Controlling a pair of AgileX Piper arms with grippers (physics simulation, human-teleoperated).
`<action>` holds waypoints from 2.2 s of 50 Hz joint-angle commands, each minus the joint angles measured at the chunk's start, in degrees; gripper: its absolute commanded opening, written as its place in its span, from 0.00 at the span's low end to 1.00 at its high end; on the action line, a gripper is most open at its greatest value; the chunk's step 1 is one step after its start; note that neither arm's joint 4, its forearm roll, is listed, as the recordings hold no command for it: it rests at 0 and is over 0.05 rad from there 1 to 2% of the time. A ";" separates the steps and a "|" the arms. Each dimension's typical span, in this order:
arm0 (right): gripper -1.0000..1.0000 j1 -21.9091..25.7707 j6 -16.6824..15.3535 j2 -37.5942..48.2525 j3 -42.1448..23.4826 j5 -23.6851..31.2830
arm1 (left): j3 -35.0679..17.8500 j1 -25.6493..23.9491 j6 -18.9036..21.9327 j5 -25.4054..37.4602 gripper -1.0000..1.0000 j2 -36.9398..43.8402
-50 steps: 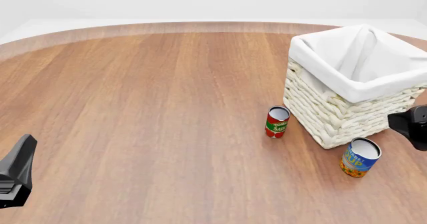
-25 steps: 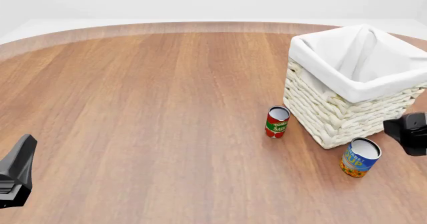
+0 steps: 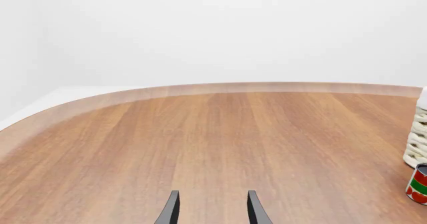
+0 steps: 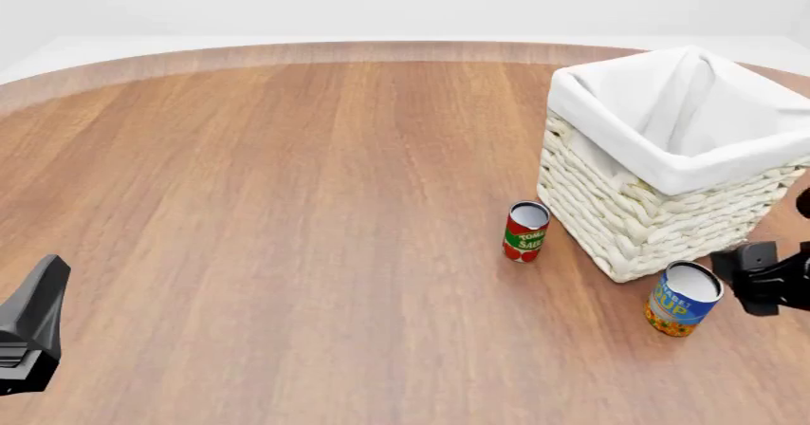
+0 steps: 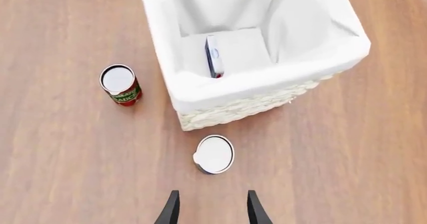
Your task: Pick up the alphabet soup and the cream cheese box, and put them in the basket.
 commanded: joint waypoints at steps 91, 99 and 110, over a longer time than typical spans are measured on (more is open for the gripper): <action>1.00 -2.81 -0.94 17.45 16.10 -25.96 | 0.00 0.00 0.00 0.00 1.00 0.00; 1.00 -3.14 -1.96 20.62 14.85 -27.72 | 0.00 0.00 0.00 0.00 1.00 0.00; 1.00 -2.95 -2.63 23.17 13.47 -28.79 | 0.00 0.00 0.00 0.00 1.00 0.00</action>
